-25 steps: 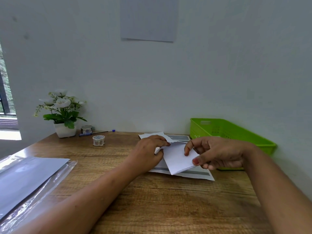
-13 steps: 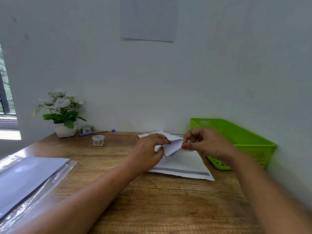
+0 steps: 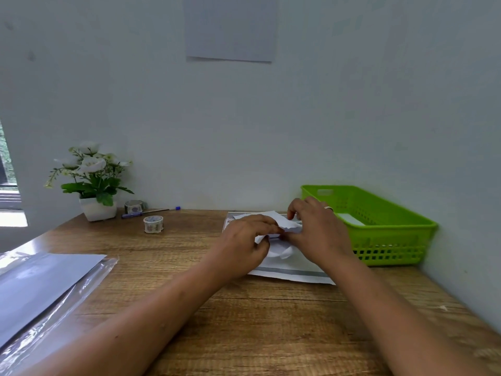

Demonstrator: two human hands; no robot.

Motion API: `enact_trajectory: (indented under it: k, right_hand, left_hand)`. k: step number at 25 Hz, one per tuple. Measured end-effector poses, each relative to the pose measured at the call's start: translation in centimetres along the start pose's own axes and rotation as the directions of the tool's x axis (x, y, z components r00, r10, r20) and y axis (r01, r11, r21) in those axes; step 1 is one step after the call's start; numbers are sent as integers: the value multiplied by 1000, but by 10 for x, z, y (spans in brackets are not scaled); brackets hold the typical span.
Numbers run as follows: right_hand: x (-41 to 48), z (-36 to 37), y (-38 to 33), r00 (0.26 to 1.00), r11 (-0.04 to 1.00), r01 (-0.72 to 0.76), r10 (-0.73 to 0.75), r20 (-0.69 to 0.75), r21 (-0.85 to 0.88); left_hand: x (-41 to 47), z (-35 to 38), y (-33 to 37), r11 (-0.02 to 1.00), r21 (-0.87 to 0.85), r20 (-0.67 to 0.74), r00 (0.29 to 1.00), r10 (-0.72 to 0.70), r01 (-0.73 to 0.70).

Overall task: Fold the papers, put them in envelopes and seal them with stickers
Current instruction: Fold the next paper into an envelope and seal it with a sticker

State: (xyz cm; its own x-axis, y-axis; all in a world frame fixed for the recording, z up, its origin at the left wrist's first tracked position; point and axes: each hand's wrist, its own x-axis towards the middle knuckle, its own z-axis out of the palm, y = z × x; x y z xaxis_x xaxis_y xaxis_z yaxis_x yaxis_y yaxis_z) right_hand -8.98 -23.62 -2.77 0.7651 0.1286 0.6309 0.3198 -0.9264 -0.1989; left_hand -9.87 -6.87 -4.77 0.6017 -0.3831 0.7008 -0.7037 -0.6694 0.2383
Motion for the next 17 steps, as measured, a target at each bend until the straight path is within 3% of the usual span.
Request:
enact_trajectory:
  k: [7, 14, 17]
  right_hand:
    - [1, 2, 4, 989, 979, -86, 60, 137, 186]
    - [1, -9, 0, 914, 859, -168, -48, 403, 484]
    - [-1, -8, -2, 879, 890, -116, -115, 462, 442]
  left_hand:
    - [0, 0, -2, 1000, -28, 6, 1000, 6, -6]
    - [2, -7, -9, 929, -256, -29, 959, -283, 266]
    - [3, -6, -13, 818, -405, 49, 903, -427, 409]
